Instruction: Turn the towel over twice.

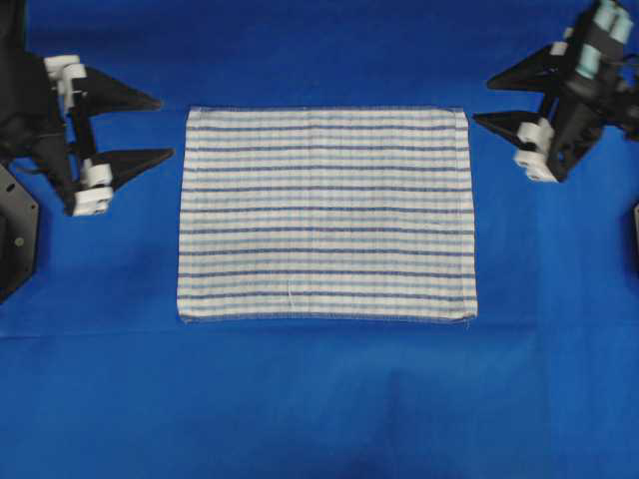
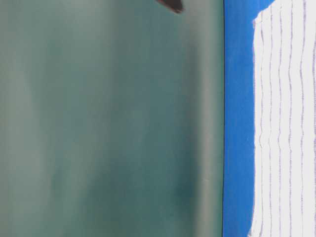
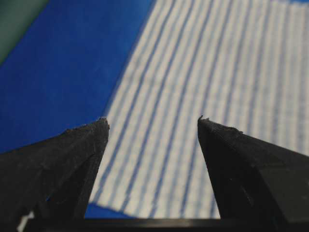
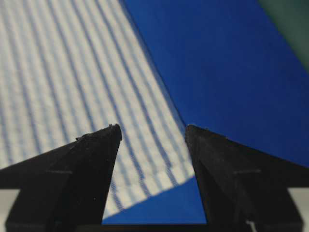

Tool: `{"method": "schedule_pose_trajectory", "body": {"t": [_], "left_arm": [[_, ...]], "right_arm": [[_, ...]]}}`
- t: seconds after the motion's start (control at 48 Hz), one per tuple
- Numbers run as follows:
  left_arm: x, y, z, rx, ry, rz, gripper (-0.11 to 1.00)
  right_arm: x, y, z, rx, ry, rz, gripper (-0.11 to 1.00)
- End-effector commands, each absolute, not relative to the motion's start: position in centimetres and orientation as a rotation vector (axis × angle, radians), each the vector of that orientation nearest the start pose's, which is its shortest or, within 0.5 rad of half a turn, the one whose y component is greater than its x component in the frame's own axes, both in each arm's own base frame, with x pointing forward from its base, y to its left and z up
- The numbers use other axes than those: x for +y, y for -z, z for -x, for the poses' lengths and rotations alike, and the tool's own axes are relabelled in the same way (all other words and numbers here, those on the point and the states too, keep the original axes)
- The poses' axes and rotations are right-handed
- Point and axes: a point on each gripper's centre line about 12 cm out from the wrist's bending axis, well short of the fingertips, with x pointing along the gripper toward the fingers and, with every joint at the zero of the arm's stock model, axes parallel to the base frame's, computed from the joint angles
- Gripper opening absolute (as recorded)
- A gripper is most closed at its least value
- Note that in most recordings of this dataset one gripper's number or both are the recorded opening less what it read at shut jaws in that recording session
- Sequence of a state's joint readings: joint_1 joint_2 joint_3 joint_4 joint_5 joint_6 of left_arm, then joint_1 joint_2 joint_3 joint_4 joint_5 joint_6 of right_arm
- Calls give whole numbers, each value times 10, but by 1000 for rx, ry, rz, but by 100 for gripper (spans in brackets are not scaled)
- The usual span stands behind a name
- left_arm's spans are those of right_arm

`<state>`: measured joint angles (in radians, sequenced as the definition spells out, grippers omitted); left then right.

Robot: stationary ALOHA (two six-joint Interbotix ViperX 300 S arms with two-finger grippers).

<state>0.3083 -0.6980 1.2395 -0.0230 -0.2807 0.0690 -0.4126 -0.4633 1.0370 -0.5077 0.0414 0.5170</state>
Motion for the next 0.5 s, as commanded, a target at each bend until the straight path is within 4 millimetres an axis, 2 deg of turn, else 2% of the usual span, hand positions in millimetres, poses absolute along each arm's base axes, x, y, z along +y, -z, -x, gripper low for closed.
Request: {"method": "schedule_pose_trajectory", "body": {"t": [0.0, 0.208, 0.479], "left_arm": [[78, -203, -222, 280, -335, 0, 70], [100, -165, -232, 370, -397, 26, 70], [122, -126, -243, 449, -451, 52, 70]], "right_arm": [[-122, -184, -255, 618, 438, -148, 62], [-143, -146, -267, 693, 454, -196, 62], [-159, -111, -274, 755, 457, -233, 62]]}}
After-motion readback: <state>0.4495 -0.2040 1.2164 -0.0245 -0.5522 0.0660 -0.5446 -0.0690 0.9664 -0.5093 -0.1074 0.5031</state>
